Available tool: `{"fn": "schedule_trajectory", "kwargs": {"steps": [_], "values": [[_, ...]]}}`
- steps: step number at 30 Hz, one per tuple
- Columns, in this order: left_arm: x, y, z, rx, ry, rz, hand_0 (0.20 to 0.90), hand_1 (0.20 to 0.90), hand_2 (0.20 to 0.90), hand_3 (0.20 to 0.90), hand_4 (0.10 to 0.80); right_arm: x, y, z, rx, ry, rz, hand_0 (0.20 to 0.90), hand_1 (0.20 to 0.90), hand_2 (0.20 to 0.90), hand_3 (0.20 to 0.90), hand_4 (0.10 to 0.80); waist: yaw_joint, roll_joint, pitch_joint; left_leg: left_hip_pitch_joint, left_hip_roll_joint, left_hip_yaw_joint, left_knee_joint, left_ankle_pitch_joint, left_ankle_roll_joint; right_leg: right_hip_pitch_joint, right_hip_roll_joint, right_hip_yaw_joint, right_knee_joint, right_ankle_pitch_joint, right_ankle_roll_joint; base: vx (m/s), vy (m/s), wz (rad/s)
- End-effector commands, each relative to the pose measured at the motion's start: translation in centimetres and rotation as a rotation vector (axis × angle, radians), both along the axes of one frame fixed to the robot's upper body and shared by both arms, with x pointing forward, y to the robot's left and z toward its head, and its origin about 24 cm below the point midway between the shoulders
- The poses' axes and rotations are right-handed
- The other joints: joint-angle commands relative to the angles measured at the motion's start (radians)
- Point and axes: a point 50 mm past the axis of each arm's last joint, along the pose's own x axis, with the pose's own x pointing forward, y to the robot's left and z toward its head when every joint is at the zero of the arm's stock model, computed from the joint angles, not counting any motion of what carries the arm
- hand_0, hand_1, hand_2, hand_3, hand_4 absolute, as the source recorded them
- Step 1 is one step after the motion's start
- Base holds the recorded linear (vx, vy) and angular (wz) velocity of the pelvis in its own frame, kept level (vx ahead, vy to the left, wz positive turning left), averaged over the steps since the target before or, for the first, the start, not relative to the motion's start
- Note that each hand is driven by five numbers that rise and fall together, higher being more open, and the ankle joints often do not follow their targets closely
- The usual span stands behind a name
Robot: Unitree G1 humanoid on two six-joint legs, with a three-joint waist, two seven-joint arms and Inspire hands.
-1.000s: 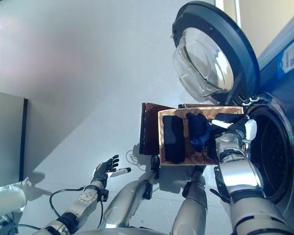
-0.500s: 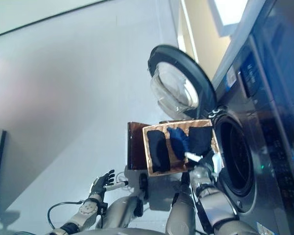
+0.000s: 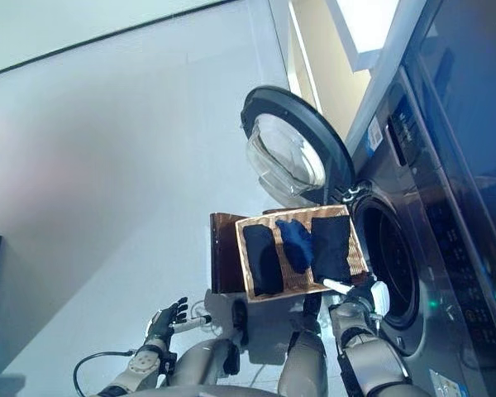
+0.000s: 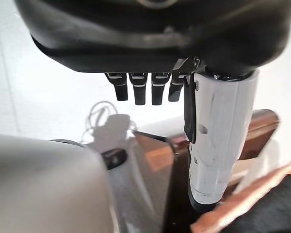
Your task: Pick up the clothes and place them into the washing machine
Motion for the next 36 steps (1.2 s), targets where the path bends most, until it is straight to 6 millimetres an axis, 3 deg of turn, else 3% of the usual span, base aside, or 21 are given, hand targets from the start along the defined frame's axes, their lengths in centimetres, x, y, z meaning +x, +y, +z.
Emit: {"fn": "schedule_trajectory", "kwargs": {"steps": [1,7,8,11,13,17,20,28,32,35,36], "values": [[2.1,0.6,1.2,-0.003,-0.109,0.064,0.9,0.9,0.9,0.9,0.8,3.4,-2.2,4.1,-0.117,-0.133,-0.036,0.9,0.9,0.9,0.9,0.8,0.015,0.025,0.081,-0.07,0.032,-0.06,0.057,-0.018,-0.096,0.043,0.005,0.001,0.094,-0.116,0.02,0.0,0.0,0.0],[3.4,0.3,2.1,-0.038,-0.167,0.088,0.9,0.9,0.9,0.9,0.8,5.7,-2.6,6.9,-0.154,-0.224,-0.042,0.9,0.9,0.9,0.9,0.8,0.025,0.038,0.118,-0.166,0.039,-0.06,0.107,-0.022,-0.097,-0.048,0.003,0.004,0.138,-0.123,0.012,-0.016,-0.014,0.03],[4.1,0.3,2.6,-0.049,-0.203,0.098,0.9,0.9,0.9,0.9,0.8,6.9,-2.6,8.4,-0.172,-0.271,-0.039,0.9,0.9,0.9,0.9,0.8,0.027,0.045,0.136,-0.212,0.038,-0.061,0.14,-0.03,-0.096,-0.099,0.0,0.008,0.178,-0.133,0.007,0.063,-0.006,0.07],[4.8,0.5,3.2,-0.055,-0.238,0.102,0.9,0.9,0.9,0.9,0.8,8.1,-2.3,9.9,-0.196,-0.313,-0.019,0.9,0.9,0.9,0.9,0.8,0.035,0.048,0.142,-0.271,0.039,-0.068,0.2,-0.074,-0.101,-0.154,-0.003,0.016,0.236,-0.176,0.009,0.036,-0.006,0.06],[5.1,0.5,3.4,-0.057,-0.25,0.102,0.9,0.9,0.9,0.9,0.8,8.4,-2.5,10.4,-0.207,-0.324,-0.02,0.9,0.9,0.9,0.9,0.8,0.038,0.05,0.141,-0.299,0.039,-0.07,0.221,-0.08,-0.1,-0.179,-0.005,0.019,0.255,-0.181,0.006,-0.007,0.015,0.1],[6.0,1.0,4.4,-0.072,-0.311,0.128,0.9,0.9,0.9,0.9,0.8,10.2,-3.3,14.0,-0.248,-0.392,-0.031,0.9,0.9,0.9,0.9,0.8,0.064,0.062,0.134,-0.398,0.034,-0.073,0.271,-0.095,-0.094,-0.273,-0.015,0.021,0.309,-0.195,0.002,0.005,0.019,0.05],[6.1,1.0,4.7,-0.083,-0.324,0.121,0.9,0.9,0.9,0.9,0.8,10.9,-3.4,15.3,-0.254,-0.415,-0.031,0.9,0.9,0.9,0.9,0.8,0.081,0.066,0.127,-0.423,0.031,-0.08,0.277,-0.095,-0.092,-0.296,-0.019,0.018,0.325,-0.203,-0.001,0.036,0.019,0.08],[5.7,1.2,3.9,-0.032,-0.277,0.107,0.9,0.9,0.9,0.9,0.8,11.6,-1.1,14.7,-0.242,-0.431,0.055,0.9,0.9,0.9,0.9,0.8,0.089,0.039,0.108,-0.371,0.022,-0.098,0.221,-0.077,-0.093,-0.241,-0.008,-0.001,0.29,-0.205,0.001,0.084,-0.003,0.06],[5.3,1.1,3.2,0.001,-0.23,0.107,0.9,0.9,0.9,0.9,0.8,10.5,0.1,11.7,-0.191,-0.376,0.071,0.9,0.9,0.9,0.9,0.8,0.076,0.003,0.086,-0.272,0.02,-0.117,0.161,-0.066,-0.099,-0.131,0.0,-0.02,0.224,-0.189,0.007,0.082,-0.031,0.06],[4.8,1.2,2.8,0.008,-0.205,0.111,0.9,0.9,0.9,0.9,0.8,9.8,0.3,10.6,-0.174,-0.352,0.069,0.9,0.9,0.9,0.9,0.8,0.069,-0.007,0.083,-0.235,0.02,-0.122,0.145,-0.063,-0.1,-0.086,0.003,-0.027,0.197,-0.181,0.009,0.03,-0.024,0.1],[4.7,1.1,2.6,0.003,-0.196,0.111,0.9,0.9,0.9,0.9,0.8,9.0,0.0,9.5,-0.157,-0.328,0.06,0.9,0.9,0.9,0.9,0.8,0.062,-0.017,0.082,-0.216,0.019,-0.12,0.127,-0.03,-0.096,-0.054,0.0,-0.04,0.166,-0.146,0.003,-0.057,-0.002,0.04]]}}
